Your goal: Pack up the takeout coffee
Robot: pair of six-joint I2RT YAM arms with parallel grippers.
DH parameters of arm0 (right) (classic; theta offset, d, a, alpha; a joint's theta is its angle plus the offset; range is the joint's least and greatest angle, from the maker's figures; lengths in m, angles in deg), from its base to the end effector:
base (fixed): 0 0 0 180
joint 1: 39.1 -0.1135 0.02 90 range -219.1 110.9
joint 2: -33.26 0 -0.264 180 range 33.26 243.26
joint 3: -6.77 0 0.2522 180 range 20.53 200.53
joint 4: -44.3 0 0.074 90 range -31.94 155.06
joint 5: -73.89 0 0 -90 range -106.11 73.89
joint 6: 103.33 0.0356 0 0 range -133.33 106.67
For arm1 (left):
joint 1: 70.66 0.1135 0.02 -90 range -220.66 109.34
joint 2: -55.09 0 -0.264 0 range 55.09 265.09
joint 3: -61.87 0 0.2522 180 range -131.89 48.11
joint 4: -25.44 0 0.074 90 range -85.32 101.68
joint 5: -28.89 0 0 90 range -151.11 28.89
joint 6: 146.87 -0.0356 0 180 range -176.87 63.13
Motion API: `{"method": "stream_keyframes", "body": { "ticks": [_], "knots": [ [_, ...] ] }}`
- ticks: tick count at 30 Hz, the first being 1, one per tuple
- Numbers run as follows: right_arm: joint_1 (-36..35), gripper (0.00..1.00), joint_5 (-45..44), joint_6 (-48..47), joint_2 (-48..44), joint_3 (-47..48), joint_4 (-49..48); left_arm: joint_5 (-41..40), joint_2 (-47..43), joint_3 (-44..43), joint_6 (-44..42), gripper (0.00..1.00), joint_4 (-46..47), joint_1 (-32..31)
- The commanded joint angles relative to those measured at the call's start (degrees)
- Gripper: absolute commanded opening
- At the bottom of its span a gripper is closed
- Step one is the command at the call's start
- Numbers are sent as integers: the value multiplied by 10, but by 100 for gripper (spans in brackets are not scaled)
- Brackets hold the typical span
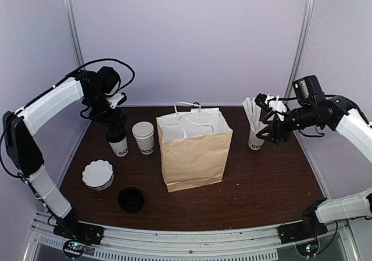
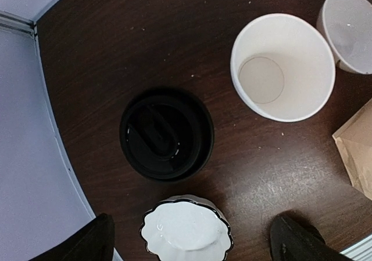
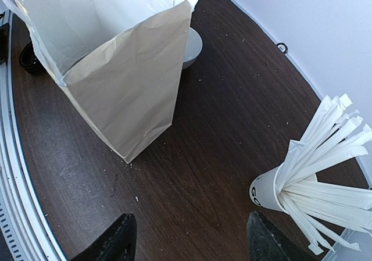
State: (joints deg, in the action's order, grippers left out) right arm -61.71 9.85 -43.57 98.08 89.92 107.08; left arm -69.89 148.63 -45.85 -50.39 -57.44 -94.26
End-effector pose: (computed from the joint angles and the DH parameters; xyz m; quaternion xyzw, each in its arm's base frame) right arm 0.1996 0.1000 0.3575 -0.4777 0.7659 0.1815 0.3902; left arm 0.2958 -0.1233 0.3371 0.1319 0.9711 0.0248 0.1975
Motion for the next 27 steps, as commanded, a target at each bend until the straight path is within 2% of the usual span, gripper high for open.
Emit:
{"method": "stream_keyframes", "body": {
  "ticks": [1,6,14,27],
  "knots": [
    [4,69,12,-3,-19,-15,-3,-11,27,-18,13,97,-10,14],
    [4,69,13,-4,-21,-21,-6,-17,83,-43,22,98,-8,39],
    [4,69,16,-6,-21,-31,-11,60,132,-68,32,96,11,72],
    [4,69,19,-7,-20,-37,-14,37,185,-107,36,94,11,74]
  ]
}}
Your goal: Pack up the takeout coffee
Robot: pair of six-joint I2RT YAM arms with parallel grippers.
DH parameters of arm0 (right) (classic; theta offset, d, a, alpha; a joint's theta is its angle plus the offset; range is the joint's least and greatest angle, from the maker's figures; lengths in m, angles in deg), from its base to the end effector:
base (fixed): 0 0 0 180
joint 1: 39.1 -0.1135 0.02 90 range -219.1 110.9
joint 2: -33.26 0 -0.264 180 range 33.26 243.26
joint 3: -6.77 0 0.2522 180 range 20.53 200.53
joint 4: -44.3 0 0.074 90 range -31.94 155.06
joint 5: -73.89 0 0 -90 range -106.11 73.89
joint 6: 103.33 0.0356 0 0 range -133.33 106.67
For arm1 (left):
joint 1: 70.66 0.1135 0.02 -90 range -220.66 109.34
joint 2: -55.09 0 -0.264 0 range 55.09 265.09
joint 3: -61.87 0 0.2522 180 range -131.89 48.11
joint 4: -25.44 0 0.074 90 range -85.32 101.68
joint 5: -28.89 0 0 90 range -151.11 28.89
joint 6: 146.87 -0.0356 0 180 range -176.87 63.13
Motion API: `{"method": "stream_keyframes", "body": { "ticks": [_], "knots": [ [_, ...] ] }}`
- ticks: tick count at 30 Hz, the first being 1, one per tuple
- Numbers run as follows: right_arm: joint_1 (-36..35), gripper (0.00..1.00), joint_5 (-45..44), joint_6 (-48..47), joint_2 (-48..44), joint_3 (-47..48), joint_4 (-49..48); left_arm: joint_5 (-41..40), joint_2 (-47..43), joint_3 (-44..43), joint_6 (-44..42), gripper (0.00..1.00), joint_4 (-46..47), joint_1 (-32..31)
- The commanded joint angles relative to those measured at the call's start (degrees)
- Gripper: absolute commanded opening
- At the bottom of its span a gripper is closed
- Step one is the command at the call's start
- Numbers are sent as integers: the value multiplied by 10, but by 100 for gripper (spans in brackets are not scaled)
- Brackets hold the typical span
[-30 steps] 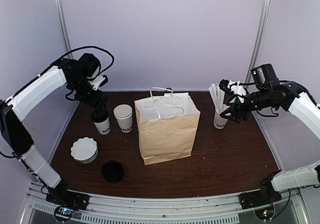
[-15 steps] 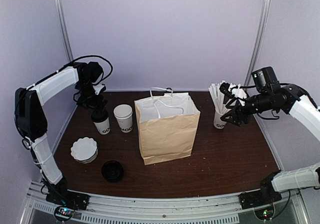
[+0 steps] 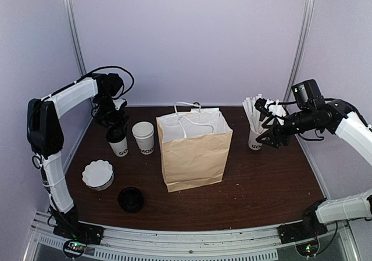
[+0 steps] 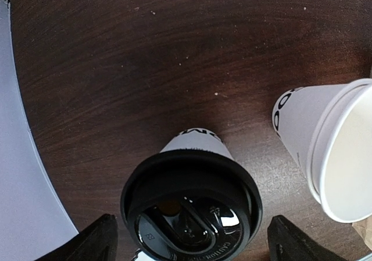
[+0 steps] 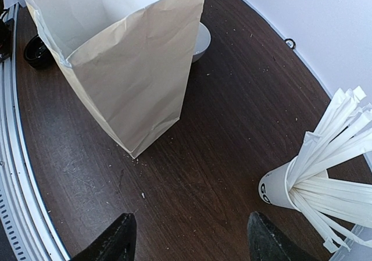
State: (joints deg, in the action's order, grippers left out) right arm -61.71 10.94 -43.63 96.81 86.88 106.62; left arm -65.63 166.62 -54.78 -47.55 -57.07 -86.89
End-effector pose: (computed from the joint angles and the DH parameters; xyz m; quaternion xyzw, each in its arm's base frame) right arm 0.1949 0.0987 0.3460 -0.4801 0.7672 0.1916 0.3798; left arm 0.3771 -0.1069 0.2747 0.0555 0.9916 0.0140 0.1157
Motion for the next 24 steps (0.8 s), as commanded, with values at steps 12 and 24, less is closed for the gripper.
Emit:
{"method": "stream_keyframes", "body": {
  "ticks": [12,24],
  "knots": [
    [4,69,8,-7,-9,-10,-10,3,11,-1,9,90,4,1],
    [4,68,6,-7,-15,-14,-10,7,15,14,18,87,-4,2]
  ]
}}
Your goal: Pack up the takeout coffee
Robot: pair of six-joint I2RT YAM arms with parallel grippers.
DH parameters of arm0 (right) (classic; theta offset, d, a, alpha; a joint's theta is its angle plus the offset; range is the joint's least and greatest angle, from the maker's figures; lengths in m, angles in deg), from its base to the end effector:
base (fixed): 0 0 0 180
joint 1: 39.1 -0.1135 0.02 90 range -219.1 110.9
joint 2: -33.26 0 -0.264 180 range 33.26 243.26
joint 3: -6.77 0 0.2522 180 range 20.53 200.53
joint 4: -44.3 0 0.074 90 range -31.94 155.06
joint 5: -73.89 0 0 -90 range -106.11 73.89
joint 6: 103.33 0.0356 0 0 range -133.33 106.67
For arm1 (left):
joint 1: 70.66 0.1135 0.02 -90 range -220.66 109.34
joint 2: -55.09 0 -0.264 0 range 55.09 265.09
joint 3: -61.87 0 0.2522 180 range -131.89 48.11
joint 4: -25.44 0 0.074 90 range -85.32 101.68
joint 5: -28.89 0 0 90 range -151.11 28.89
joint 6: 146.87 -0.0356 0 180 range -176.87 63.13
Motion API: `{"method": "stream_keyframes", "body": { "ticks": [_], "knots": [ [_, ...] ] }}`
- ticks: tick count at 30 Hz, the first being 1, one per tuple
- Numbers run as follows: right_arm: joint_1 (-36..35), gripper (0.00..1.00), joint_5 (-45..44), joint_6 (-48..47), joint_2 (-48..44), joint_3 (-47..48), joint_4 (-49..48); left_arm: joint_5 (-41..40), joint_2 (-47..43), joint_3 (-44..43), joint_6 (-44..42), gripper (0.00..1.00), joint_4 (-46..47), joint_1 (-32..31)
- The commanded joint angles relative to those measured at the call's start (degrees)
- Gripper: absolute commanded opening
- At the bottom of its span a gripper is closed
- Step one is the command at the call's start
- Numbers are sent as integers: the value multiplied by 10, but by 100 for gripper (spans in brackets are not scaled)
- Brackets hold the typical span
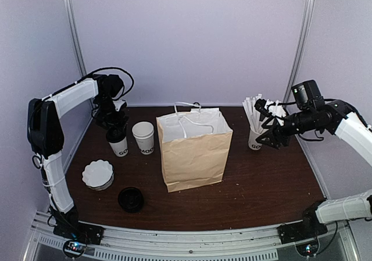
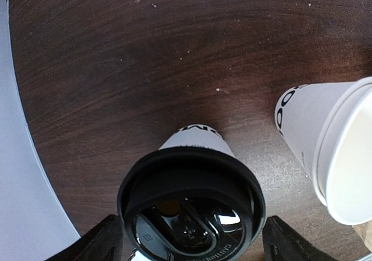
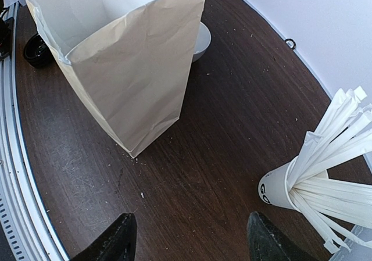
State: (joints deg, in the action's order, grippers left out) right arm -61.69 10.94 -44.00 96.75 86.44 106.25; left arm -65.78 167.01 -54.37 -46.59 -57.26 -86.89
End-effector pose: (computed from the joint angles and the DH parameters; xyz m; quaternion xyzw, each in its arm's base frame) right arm 0.1952 0.0987 0.3443 -0.4824 0.7657 0.1903 0.3804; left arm 0.3773 -0.1068 0.2702 0.0475 0.9929 0.0163 0.1077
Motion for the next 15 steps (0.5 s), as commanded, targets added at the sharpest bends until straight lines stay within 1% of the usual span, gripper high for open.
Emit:
{"method": "stream_keyframes", "body": {
  "ticks": [1,6,11,15],
  "knots": [
    [4,68,6,-3,-14,-10,-6,9,12,10,8,87,-2,2],
    [4,68,6,-3,-17,-10,-7,9,12,10,7,87,-4,3],
    [4,68,5,-3,-18,-14,-8,23,13,12,7,80,-7,3],
    [4,68,3,-3,-19,-11,-5,36,12,-3,7,77,-31,3]
  ]
}}
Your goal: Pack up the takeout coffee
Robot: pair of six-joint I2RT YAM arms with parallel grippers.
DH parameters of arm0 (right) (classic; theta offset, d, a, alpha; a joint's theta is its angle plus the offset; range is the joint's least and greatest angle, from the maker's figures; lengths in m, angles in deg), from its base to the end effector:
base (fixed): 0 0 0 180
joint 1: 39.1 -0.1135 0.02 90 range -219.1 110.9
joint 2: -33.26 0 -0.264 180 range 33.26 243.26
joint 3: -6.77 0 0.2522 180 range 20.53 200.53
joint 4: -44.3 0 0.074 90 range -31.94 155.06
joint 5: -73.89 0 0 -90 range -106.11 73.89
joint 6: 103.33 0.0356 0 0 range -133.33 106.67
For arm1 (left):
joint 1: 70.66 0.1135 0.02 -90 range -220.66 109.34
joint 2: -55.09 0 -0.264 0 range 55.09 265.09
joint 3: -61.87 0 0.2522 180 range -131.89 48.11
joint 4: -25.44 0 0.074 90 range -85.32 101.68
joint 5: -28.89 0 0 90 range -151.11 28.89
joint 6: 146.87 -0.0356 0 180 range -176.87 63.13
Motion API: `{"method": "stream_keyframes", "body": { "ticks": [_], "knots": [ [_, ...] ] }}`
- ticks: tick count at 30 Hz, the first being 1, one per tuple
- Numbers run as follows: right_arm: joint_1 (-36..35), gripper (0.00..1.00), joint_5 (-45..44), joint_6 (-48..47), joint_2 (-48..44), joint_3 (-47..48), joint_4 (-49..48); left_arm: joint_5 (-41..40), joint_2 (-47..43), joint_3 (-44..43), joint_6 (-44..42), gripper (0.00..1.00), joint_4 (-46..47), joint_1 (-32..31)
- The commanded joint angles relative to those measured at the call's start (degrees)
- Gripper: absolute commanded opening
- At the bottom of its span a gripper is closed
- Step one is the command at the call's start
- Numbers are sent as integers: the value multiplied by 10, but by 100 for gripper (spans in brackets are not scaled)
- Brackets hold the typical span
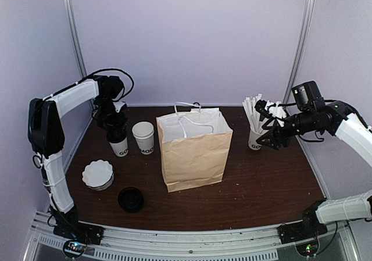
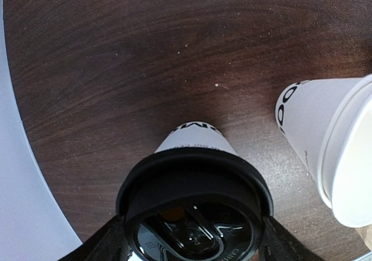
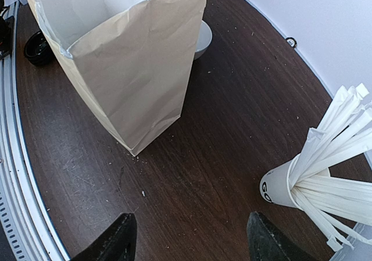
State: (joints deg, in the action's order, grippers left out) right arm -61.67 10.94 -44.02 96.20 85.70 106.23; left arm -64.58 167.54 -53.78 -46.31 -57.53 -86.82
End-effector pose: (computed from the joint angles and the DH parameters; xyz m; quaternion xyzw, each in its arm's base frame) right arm 0.1931 0.0978 0.3421 -0.4824 0.7664 0.1904 0.3791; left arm 0.3772 -0.1071 0.2638 0.0459 0.9945 0.0087 0.0937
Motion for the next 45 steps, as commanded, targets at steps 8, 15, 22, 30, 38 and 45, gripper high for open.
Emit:
{"method": "stream_keyframes", "body": {
  "ticks": [8,15,22,30,38,45],
  "knots": [
    [3,68,4,2,-14,-1,-7,16,-82,-60,0,73,-101,-29],
    [12,68,2,19,2,18,-7,-27,-181,-78,26,73,-186,-161],
    [18,68,5,23,24,48,11,26,-275,-33,66,73,-207,-282],
    [21,68,-1,20,39,69,26,75,-296,-17,95,71,-196,-437],
    [32,68,4,25,38,74,33,57,-169,-76,45,72,-127,-548],
    [38,68,2,25,33,65,29,75,9,-207,-11,72,-119,-557]
  ]
}}
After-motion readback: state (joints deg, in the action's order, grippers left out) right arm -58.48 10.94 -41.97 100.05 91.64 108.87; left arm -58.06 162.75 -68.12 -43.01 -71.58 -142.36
